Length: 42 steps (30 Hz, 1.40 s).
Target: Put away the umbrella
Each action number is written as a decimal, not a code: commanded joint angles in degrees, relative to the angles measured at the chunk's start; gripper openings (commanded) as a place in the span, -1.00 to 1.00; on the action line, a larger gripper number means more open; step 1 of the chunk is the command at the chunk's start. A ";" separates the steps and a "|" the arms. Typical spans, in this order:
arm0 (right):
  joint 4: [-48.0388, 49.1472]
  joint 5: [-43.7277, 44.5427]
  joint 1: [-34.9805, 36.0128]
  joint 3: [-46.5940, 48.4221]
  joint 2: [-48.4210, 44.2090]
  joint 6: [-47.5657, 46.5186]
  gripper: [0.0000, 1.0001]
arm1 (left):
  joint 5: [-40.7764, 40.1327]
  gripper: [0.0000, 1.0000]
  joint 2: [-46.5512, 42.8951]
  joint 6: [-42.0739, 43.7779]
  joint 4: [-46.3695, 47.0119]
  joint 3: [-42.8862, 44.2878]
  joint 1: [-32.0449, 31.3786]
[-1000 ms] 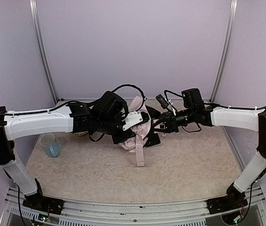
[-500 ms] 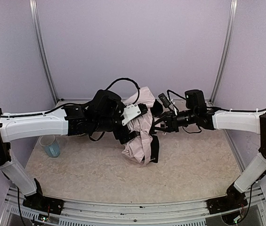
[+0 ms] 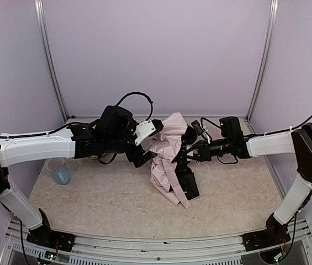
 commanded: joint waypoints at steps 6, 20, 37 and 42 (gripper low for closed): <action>11.98 2.14 -4.89 1.24 -0.75 4.72 -1.00 | 2.81 0.98 -7.42 -2.85 6.94 -1.50 0.06; 9.96 9.71 -5.72 14.51 -9.34 3.81 -1.00 | 21.83 0.86 -8.30 -23.30 28.38 -8.62 3.10; 16.73 13.02 -5.11 18.54 -13.24 10.05 -1.00 | 29.36 0.05 8.67 -18.71 36.44 2.26 1.56; 17.35 13.14 -5.02 18.45 -13.65 10.23 -1.00 | 30.70 -0.09 13.59 -19.36 36.45 4.81 1.56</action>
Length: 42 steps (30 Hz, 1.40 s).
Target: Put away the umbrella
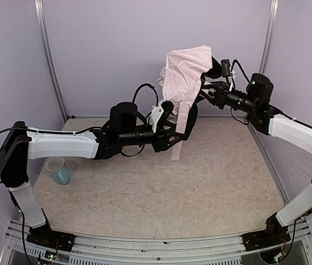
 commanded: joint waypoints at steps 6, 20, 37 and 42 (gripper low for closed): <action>5.20 1.23 0.14 2.21 -2.44 0.46 -1.00 | 5.29 -1.00 4.25 0.40 -0.51 3.89 -0.30; 3.61 -13.52 -4.39 3.91 -5.06 2.84 -1.00 | 4.41 -1.00 4.34 4.38 -7.40 -6.46 5.10; -24.18 -38.31 7.30 -6.62 -10.19 -23.20 -1.00 | 3.23 -1.00 16.63 15.98 -16.77 12.65 12.26; -32.15 -26.48 11.37 -15.10 -8.84 -30.82 -1.00 | 1.77 -1.00 18.95 18.51 -17.52 16.01 13.70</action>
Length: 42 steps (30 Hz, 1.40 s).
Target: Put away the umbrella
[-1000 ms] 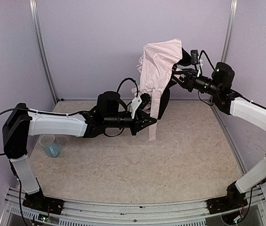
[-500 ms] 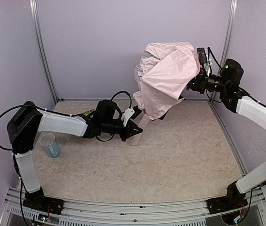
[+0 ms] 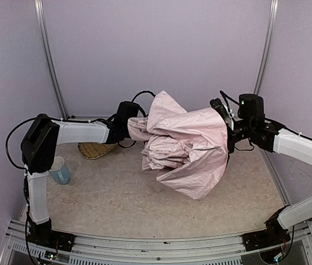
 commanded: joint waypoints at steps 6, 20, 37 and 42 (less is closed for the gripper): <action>-7.88 18.09 9.01 -11.06 9.95 -7.26 -1.00 | -6.09 -1.00 6.04 5.91 -3.57 6.93 1.79; 1.28 19.83 6.80 -15.83 28.05 9.46 -1.00 | -23.35 -0.89 13.55 -0.04 -2.20 12.33 2.19; -6.30 20.73 -0.32 -10.77 39.30 15.09 -1.00 | -16.60 0.06 -15.81 -5.08 -7.42 -2.61 0.32; -8.75 19.57 -0.97 -7.63 42.26 14.88 -1.00 | -20.17 0.37 -26.00 1.53 -9.99 -18.63 -15.29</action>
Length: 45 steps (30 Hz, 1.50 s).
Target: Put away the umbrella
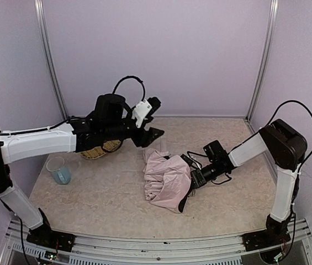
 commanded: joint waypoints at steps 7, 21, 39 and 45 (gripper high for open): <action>-13.86 11.65 -1.37 2.78 5.14 -0.91 -1.00 | -3.28 0.58 7.23 5.18 -5.99 -4.39 -16.42; -14.98 10.43 -0.41 3.16 4.23 -3.90 -1.00 | 15.32 -1.00 20.29 -10.01 -3.53 0.96 -3.36; -0.56 18.31 -0.38 -3.53 -10.50 11.83 -0.11 | 5.70 -1.00 36.57 -8.13 -13.51 3.69 -3.39; -3.19 31.85 -1.45 -6.11 -21.23 13.14 0.69 | 6.59 -1.00 37.74 -6.72 -13.53 3.48 -3.25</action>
